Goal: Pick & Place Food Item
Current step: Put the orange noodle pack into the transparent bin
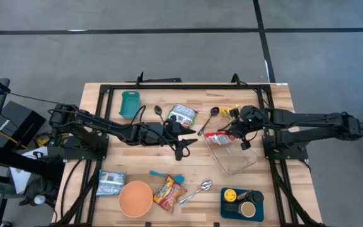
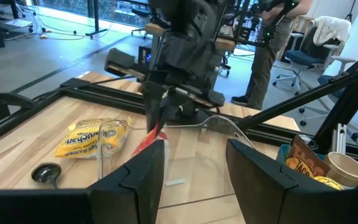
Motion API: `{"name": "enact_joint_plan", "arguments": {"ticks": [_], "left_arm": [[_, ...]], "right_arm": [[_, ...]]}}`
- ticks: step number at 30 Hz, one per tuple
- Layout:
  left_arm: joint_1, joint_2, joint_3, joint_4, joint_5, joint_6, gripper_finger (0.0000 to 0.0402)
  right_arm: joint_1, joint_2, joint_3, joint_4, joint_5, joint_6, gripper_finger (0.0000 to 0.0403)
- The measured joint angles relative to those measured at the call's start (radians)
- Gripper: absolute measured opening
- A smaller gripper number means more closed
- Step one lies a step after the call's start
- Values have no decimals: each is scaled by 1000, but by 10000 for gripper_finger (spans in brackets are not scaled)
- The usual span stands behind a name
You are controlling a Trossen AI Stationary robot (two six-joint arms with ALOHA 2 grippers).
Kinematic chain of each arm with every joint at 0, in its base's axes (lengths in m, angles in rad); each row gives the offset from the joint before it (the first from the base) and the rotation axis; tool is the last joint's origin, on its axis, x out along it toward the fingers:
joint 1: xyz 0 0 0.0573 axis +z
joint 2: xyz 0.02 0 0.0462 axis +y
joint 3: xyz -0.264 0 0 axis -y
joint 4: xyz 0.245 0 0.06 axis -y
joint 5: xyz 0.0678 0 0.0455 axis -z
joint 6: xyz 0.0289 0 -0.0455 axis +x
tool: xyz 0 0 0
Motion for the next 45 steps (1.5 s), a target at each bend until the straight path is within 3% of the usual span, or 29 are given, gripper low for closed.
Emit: {"name": "enact_joint_plan", "arguments": {"ticks": [19, 45], "left_arm": [[0, 0, 0, 0, 1, 0, 167], [0, 0, 0, 0, 2, 0, 167]], "right_arm": [[-135, 90, 0, 78, 3, -78, 0], [-135, 104, 0, 140, 20, 6, 7]]}}
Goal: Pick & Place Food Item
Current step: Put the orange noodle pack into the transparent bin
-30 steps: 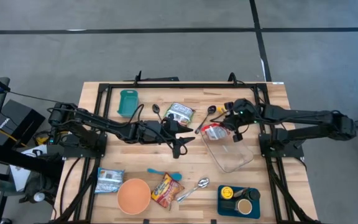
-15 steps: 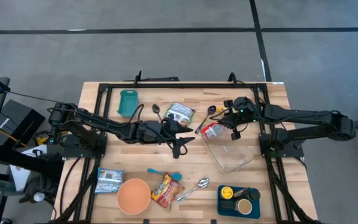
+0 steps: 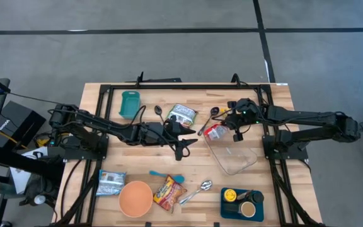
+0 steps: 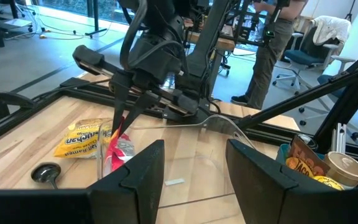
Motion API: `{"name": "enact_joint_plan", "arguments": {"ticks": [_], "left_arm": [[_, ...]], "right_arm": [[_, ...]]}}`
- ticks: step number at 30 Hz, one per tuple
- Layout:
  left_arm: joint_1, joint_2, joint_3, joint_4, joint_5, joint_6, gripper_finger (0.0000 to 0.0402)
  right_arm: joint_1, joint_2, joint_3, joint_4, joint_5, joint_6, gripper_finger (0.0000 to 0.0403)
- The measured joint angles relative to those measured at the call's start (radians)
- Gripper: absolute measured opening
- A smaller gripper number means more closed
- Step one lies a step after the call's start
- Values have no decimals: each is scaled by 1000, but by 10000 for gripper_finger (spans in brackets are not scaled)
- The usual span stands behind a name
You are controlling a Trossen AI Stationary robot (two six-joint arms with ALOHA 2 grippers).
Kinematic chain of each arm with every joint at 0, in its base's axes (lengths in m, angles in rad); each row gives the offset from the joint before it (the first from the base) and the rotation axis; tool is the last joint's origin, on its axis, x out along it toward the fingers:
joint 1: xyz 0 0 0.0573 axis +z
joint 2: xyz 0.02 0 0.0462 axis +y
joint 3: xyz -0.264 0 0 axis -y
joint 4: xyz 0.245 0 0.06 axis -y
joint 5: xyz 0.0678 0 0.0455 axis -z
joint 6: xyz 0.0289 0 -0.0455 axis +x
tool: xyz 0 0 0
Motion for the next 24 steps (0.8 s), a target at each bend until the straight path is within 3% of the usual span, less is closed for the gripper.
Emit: {"name": "enact_joint_plan", "arguments": {"ticks": [24], "left_arm": [[0, 0, 0, 0, 0, 0, 167]], "right_arm": [[3, -2, 0, -6, 16, 3, 9]]}}
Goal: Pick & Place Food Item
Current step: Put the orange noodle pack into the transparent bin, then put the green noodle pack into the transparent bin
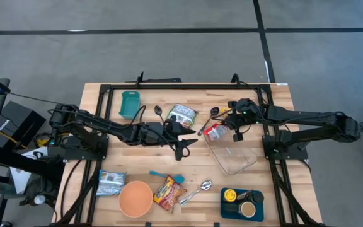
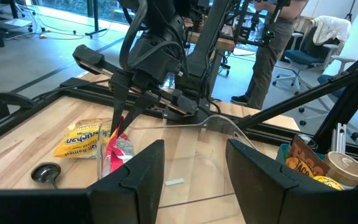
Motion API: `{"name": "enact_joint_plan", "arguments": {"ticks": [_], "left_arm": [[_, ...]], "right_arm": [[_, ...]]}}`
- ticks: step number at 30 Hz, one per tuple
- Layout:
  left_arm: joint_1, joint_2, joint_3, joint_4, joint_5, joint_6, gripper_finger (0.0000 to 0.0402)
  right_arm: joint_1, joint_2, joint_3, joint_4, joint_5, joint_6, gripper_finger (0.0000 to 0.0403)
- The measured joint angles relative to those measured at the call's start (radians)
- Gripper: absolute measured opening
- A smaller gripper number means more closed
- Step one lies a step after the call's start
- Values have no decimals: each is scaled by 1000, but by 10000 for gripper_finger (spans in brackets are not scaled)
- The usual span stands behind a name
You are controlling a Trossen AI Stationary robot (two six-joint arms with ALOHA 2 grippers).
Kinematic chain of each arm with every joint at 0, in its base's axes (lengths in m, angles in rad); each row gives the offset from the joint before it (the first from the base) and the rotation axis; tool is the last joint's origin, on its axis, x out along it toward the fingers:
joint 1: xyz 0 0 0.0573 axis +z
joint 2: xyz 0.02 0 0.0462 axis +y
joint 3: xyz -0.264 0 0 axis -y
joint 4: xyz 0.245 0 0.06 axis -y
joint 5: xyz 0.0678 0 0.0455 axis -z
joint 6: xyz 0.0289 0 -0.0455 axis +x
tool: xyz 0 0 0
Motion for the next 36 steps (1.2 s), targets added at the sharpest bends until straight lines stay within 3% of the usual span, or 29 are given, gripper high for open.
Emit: {"name": "enact_joint_plan", "arguments": {"ticks": [5, 22, 36], "left_arm": [[0, 0, 0, 0, 0, 0, 167], [0, 0, 0, 0, 0, 0, 167], [0, 0, 0, 0, 0, 0, 167]], "right_arm": [[-8, 0, 0, 0, 23, 48, 27], [-9, -16, 0, 0, 57, 38, 153], [-9, -202, 0, -4, 59, 82, 169]]}}
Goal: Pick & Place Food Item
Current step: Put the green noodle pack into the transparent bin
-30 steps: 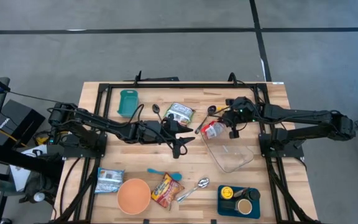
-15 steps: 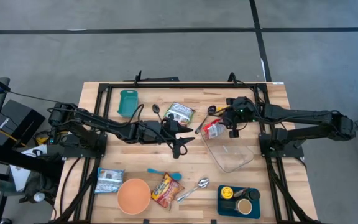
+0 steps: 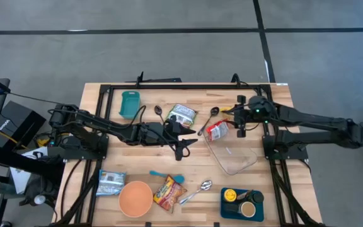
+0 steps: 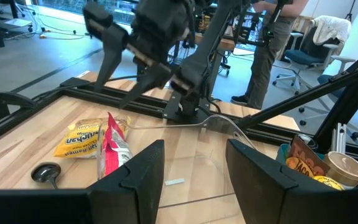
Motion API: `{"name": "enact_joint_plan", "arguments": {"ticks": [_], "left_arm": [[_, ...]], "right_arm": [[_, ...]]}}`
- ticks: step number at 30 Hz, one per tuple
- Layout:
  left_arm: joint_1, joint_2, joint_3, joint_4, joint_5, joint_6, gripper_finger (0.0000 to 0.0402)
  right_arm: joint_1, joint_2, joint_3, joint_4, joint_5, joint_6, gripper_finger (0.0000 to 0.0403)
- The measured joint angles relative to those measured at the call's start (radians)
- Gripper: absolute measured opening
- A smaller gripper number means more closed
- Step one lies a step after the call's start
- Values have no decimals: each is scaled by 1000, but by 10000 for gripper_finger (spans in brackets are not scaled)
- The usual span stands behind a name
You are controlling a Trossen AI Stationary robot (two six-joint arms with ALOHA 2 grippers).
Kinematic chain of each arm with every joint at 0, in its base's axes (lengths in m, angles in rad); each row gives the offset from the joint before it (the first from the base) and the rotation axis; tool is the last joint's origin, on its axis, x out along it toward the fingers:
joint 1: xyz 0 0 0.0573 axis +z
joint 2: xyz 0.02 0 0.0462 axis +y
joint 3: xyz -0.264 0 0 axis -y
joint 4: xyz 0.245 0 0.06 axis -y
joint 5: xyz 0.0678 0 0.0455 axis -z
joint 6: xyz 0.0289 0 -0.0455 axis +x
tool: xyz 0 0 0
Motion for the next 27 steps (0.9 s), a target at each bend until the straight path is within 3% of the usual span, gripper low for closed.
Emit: {"name": "enact_joint_plan", "arguments": {"ticks": [6, 14, 18, 22, 27], "left_arm": [[0, 0, 0, 0, 0, 0, 167], [0, 0, 0, 0, 0, -3, 167], [0, 0, 0, 0, -14, -1, 167], [0, 0, 0, -6, -137, 86, 167], [28, 0, 0, -87, -326, 331, 167]], "right_arm": [[3, -98, 0, 2, -4, 155, 157], [3, -192, 0, 4, -7, 532, 137], [3, -216, 0, 4, -11, 634, 126], [3, -220, 0, 3, -11, 674, 119], [3, -219, 0, -1, -11, 674, 118]]}}
